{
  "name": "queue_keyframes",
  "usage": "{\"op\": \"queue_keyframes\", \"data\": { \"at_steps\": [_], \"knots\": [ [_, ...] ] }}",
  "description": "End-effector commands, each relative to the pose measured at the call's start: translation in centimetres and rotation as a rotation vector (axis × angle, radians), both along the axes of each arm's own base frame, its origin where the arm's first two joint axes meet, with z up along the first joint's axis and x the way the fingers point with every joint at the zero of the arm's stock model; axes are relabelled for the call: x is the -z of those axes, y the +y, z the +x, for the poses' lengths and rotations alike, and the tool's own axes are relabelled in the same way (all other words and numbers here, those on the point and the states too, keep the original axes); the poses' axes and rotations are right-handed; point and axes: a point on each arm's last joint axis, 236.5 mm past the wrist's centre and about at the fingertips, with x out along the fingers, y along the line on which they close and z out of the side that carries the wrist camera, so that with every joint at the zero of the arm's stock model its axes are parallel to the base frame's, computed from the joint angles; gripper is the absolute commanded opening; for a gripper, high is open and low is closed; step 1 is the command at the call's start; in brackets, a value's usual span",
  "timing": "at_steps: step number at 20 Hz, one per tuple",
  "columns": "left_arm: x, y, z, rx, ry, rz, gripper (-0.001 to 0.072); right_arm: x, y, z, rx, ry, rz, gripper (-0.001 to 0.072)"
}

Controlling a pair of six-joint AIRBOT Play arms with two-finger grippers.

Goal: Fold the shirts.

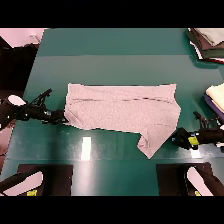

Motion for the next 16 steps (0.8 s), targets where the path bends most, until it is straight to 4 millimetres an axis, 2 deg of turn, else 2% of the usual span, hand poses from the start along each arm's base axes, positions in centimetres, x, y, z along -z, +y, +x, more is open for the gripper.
{"op": "queue_keyframes", "data": {
  "at_steps": [1, 8, 10, 12, 14, 16],
  "knots": [
    [-0.5, 0.0, 0.3, 0.01, -0.013, 0.003, 0.0022, 1.2, 0.9, 1.3, 0.077, 0.006, 0.07, 0.0308],
    [-0.5, 0.0, 0.3, 0.008, -0.014, 0.003, 0.0022, 3.1, 0.6, 1.7, 0.101, 0.044, 0.076, 0.0306],
    [-0.5, 0.0, 0.3, 0.008, -0.013, 0.003, 0.0023, 3.1, 0.3, 2.1, 0.083, 0.006, 0.057, 0.0137],
    [-0.5, 0.0, 0.3, 0.01, -0.013, 0.003, 0.0022, 2.5, -0.2, 2.6, 0.077, -0.048, 0.025, 0.0015],
    [-0.5, 0.1, -0.3, 0.029, 0.005, 0.007, 0.0021, 1.1, -0.5, 3.1, 0.064, -0.118, -0.011, 0.0014],
    [-1.5, 0.0, -1.2, 0.06, 0.004, 0.01, 0.002, -1.1, -1.1, 2.3, -0.013, -0.143, -0.063, 0.0013]
  ]
}}
